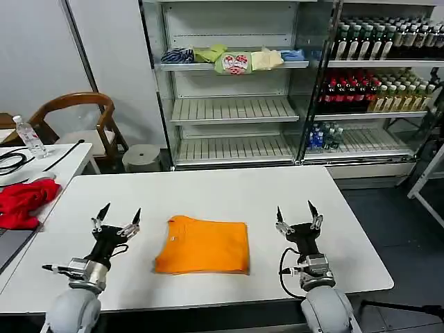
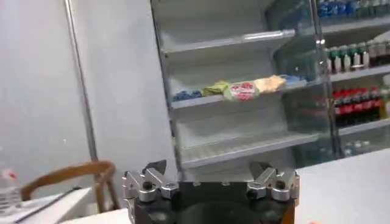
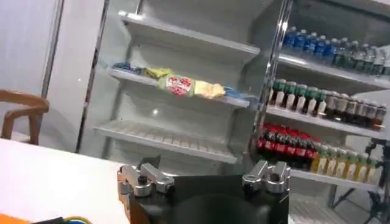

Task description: Fold and organize the clothes.

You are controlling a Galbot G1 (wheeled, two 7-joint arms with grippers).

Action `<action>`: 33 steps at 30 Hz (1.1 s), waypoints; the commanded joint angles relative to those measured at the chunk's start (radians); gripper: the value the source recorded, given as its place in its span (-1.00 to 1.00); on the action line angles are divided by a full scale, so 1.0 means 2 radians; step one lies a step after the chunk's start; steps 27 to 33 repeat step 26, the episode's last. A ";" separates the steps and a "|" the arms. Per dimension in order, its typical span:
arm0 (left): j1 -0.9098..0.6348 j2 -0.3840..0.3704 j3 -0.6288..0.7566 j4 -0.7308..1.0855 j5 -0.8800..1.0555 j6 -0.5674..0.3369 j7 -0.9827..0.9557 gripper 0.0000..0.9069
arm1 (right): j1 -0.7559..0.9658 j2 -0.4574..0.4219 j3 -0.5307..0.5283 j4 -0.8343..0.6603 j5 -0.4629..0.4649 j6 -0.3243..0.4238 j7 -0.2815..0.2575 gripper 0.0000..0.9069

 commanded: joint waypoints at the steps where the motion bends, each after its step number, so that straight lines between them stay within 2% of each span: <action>1: 0.031 0.002 -0.042 0.005 0.020 -0.031 0.012 1.00 | 0.006 0.006 -0.001 -0.012 -0.048 0.036 -0.020 1.00; 11: 0.033 0.013 -0.051 0.011 0.037 -0.068 0.013 1.00 | 0.000 0.005 0.021 0.007 -0.043 0.047 -0.017 1.00; 15: 0.031 0.012 -0.053 0.015 0.057 -0.073 0.011 1.00 | 0.000 0.004 0.023 -0.011 -0.037 0.052 -0.010 1.00; 23: 0.031 0.014 -0.037 0.027 0.058 -0.088 -0.005 1.00 | 0.003 0.001 0.031 0.007 -0.033 0.064 -0.028 1.00; 33: 0.026 0.014 -0.037 0.029 0.058 -0.094 -0.006 1.00 | 0.008 0.001 0.030 -0.002 -0.034 0.065 -0.026 1.00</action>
